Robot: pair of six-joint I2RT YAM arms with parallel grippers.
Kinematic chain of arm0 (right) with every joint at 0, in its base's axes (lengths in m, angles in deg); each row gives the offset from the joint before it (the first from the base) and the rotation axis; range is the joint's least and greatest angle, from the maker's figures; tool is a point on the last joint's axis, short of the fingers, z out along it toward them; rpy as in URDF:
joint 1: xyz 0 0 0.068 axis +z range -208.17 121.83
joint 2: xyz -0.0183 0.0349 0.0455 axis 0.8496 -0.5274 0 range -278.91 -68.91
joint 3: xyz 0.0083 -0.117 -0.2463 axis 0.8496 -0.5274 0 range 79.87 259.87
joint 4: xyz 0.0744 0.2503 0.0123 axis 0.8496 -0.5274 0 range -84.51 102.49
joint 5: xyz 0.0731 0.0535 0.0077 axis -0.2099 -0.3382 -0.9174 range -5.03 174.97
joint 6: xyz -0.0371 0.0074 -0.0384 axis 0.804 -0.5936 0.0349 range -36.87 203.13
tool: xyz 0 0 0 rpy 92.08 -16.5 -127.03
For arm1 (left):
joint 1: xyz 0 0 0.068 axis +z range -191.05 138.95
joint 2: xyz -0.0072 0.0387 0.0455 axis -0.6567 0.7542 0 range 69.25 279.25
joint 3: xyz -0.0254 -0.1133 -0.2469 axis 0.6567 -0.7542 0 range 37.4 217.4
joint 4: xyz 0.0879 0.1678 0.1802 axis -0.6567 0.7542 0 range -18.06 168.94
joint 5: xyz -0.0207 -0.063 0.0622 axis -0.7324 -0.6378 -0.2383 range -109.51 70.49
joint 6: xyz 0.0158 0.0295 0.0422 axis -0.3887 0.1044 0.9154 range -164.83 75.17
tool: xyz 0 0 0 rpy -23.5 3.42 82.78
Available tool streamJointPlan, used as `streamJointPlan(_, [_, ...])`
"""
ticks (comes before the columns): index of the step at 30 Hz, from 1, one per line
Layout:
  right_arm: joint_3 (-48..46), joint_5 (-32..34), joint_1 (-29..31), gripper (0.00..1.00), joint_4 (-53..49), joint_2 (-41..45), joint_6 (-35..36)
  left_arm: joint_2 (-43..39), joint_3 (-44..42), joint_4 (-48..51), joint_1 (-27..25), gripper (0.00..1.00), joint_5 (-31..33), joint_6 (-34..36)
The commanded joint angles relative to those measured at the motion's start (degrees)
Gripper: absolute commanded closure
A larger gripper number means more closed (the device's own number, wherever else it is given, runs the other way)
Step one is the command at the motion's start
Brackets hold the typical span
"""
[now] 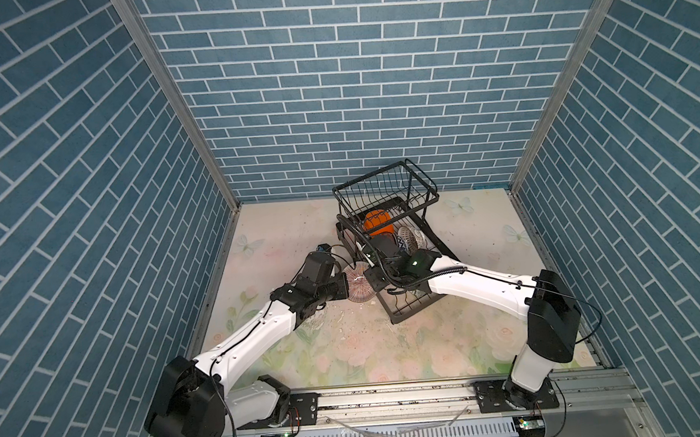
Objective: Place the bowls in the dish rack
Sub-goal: 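Grasp the rim of the purple-striped bowl with the right gripper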
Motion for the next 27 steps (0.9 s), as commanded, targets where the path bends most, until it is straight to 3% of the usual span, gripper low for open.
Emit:
streamJointPlan(1, [2.95,1.69,0.18,1.00,-0.81,-0.88,-1.54,-0.48,1.32,-2.57,-0.23,0.94,0.03,-0.90])
streamJointPlan(15, [3.12,2.98,0.47,1.00,-1.56,-0.25,-1.59,-0.55,1.64,-1.52,-0.09,0.71,0.77,-0.62])
streamJointPlan(27, [1.27,5.26,0.49,1.00,-0.94,2.07,-1.41,-0.85,1.64,-1.06,-0.09,0.29,1.36,-0.40])
